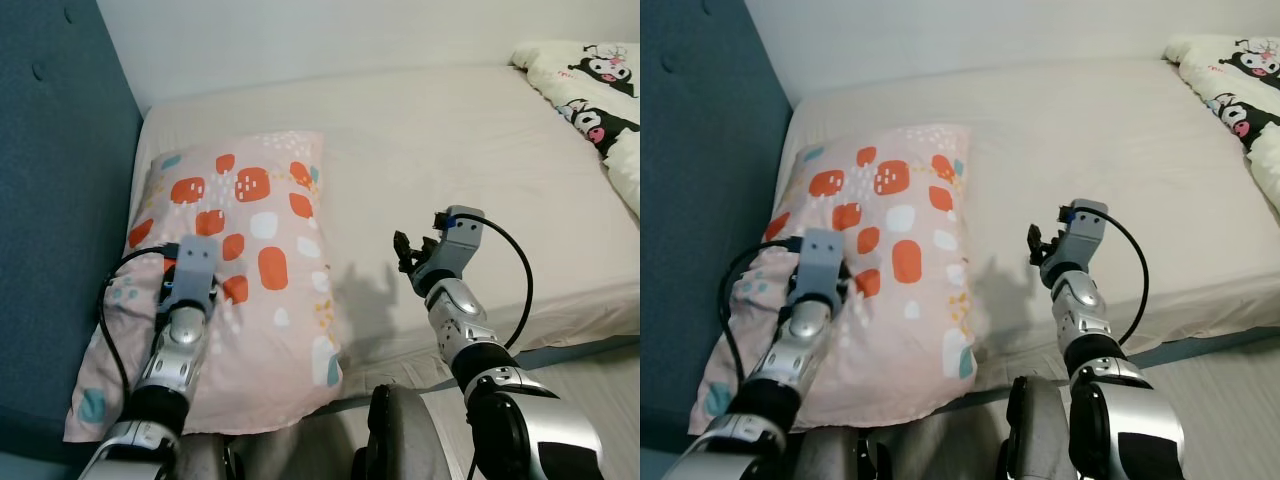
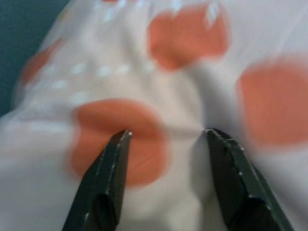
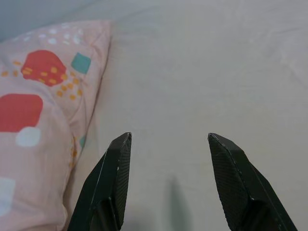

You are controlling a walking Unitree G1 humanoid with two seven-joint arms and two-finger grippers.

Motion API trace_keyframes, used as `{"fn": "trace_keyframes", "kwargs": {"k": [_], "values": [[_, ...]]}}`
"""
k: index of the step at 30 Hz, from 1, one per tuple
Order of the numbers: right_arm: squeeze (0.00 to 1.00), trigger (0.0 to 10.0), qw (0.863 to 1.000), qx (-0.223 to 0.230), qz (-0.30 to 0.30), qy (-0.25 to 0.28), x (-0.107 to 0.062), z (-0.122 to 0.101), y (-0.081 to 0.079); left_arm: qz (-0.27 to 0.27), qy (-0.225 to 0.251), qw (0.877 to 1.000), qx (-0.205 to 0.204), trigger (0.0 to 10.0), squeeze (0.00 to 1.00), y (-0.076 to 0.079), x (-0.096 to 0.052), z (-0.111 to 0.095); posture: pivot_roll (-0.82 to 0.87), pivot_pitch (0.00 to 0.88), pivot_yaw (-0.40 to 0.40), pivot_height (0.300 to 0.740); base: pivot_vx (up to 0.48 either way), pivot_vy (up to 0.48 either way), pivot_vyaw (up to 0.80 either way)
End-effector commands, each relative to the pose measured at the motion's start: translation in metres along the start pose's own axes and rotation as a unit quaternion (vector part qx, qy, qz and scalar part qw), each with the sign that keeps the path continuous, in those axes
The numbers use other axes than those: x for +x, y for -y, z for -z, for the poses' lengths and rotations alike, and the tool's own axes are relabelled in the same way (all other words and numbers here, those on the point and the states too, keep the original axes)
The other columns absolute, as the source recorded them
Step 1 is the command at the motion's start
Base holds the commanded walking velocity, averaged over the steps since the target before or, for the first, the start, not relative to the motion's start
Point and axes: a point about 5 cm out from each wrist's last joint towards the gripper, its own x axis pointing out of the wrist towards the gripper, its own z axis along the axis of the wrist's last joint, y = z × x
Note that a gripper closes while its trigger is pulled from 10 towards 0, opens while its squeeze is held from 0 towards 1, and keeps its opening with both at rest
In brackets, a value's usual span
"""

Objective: Clean up the room

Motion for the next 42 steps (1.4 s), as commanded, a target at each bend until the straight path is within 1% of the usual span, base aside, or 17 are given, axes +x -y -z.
{"fn": "trace_keyframes", "kwargs": {"k": [1,3,5,7,8,10,12,13,16,17,18,19,30,31,34,37,42], "values": [[0.0,10.0,1.0,0.006,0.004,-0.009,-0.001,0.004,0.002,0.023,-0.012,0.998,-0.048,10.0,0.0,0.005,0.001,0.0,0.06,0.296,-0.045,0.578,0.0,0.0,0.0],[0.0,10.0,1.0,0.007,0.005,-0.008,-0.002,0.004,0.003,0.05,-0.009,0.995,-0.088,10.0,0.0,0.019,0.008,-0.013,0.06,0.297,-0.038,0.578,0.0,0.0,0.0],[0.0,10.0,1.0,0.007,0.005,-0.008,-0.002,0.004,0.004,0.055,-0.011,0.994,-0.093,10.0,0.0,0.023,0.01,-0.016,0.06,0.297,-0.038,0.578,0.0,0.0,0.0],[0.0,10.0,1.0,0.006,0.005,-0.005,-0.003,0.005,0.004,0.06,0.009,0.997,-0.043,10.0,0.0,0.031,0.014,-0.023,0.06,0.304,-0.033,0.578,0.0,0.0,0.0],[0.0,10.0,1.0,0.006,0.005,-0.005,-0.003,0.005,0.004,0.06,0.009,0.997,-0.043,10.0,0.0,0.031,0.014,-0.023,0.06,0.304,-0.033,0.578,0.0,0.0,0.0],[0.0,10.0,1.0,0.001,-0.001,-0.003,-0.003,0.005,0.001,0.059,0.022,0.998,0.001,10.0,0.02,0.033,0.016,-0.025,0.04,0.312,-0.02,0.578,0.0,0.0,0.0],[0.0,10.0,1.0,0.001,-0.001,-0.003,-0.003,0.005,0.001,0.059,0.022,0.998,0.001,10.0,0.02,0.033,0.016,-0.025,0.04,0.312,-0.02,0.578,0.0,0.0,0.0],[0.0,10.0,0.999,-0.017,-0.033,0.001,-0.003,0.006,-0.007,0.06,0.023,0.997,0.031,10.0,0.46,0.03,0.018,-0.024,0.03,0.324,-0.003,0.578,0.0,0.0,0.0],[0.0,10.0,0.998,-0.031,-0.061,0.004,-0.003,0.005,-0.014,0.077,0.017,0.997,0.027,10.0,0.48,0.03,0.02,-0.024,0.02,0.328,0.003,0.578,0.0,0.0,0.0],[0.0,10.0,0.997,-0.033,-0.069,0.008,-0.003,0.005,-0.015,0.082,0.015,0.996,0.029,10.0,0.63,0.031,0.02,-0.024,0.02,0.331,0.008,0.578,0.0,0.0,0.0],[0.0,10.0,0.997,-0.033,-0.069,0.008,-0.003,0.005,-0.015,0.082,0.015,0.996,0.029,10.0,0.63,0.031,0.02,-0.024,0.02,0.331,0.008,0.578,0.0,0.0,0.0],[0.0,10.0,0.997,-0.034,-0.074,0.011,-0.004,0.004,-0.015,0.082,0.018,0.996,0.036,10.0,1.0,0.031,0.021,-0.026,0.01,0.333,0.01,0.578,0.0,0.0,0.0],[0.0,10.0,0.997,-0.023,-0.077,0.017,-0.008,0.005,-0.015,0.036,-0.013,0.997,0.061,10.0,1.0,0.022,0.025,-0.022,0.01,0.341,0.019,0.578,0.0,0.0,0.0],[0.0,10.0,0.996,-0.02,-0.08,0.017,-0.008,0.006,-0.016,0.038,-0.024,0.997,0.065,10.0,0.0,0.022,0.025,-0.019,0.01,0.341,0.019,0.578,0.0,0.0,0.0],[0.0,10.0,0.996,-0.018,-0.082,0.016,-0.008,0.006,-0.017,0.043,-0.042,0.996,0.07,10.0,0.0,0.022,0.024,-0.014,0.01,0.341,0.018,0.578,0.0,0.0,0.0],[0.0,10.0,0.996,-0.013,-0.092,0.016,-0.009,0.006,-0.023,0.067,-0.09,0.989,0.099,10.0,0.0,0.024,0.02,0.001,0.01,0.342,0.019,0.578,0.0,0.0,0.0],[0.0,10.0,0.996,-0.013,-0.091,0.018,-0.008,0.005,-0.023,0.069,-0.094,0.988,0.102,10.0,0.0,0.025,0.02,0.002,0.01,0.343,0.02,0.578,0.0,0.0,0.0]]}}
